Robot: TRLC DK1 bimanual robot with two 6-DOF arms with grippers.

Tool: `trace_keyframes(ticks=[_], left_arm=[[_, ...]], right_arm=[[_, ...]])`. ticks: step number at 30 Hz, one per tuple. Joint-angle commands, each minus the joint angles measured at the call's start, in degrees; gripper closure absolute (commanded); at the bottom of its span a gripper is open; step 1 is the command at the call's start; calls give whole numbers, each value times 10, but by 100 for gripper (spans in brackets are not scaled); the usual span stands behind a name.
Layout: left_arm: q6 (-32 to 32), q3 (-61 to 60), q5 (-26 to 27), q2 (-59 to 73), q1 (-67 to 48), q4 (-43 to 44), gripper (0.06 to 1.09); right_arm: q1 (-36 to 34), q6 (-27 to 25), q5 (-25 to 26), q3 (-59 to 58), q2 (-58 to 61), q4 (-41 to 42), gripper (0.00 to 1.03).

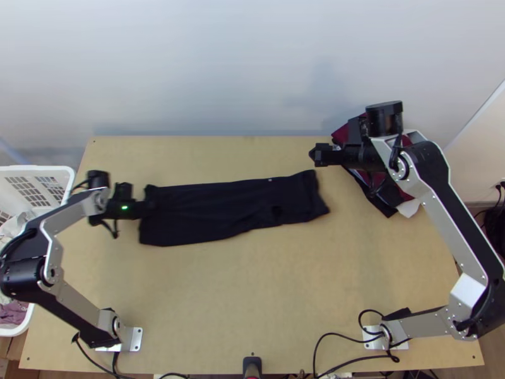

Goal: Fold the t-shirt

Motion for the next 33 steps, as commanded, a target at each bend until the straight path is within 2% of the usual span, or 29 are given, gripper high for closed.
trace_keyframes(ticks=[1, 7, 11, 14, 20, 27, 33], left_arm=[[79, -29, -45, 10, 96, -47, 105], [192, 33, -55, 18, 246, -133, 105], [207, 92, -54, -7, 272, -231, 105], [201, 96, -46, -69, 246, -269, 105], [134, 117, -36, -173, 112, -339, 105], [17, 150, -36, -180, -46, -324, 105], [-65, 212, -36, -144, -130, -294, 105]], right_arm=[[-7, 6, -1, -15, -22, -2, 4], [-6, 7, -1, -19, -19, -1, 4], [-2, 9, -1, -24, -19, 5, 4], [2, 16, -1, -26, -19, 5, 4], [4, 18, -1, -30, -18, 6, 4], [-1, 17, -1, -43, -24, 6, 4], [-11, 17, -1, -67, -36, 6, 4]])
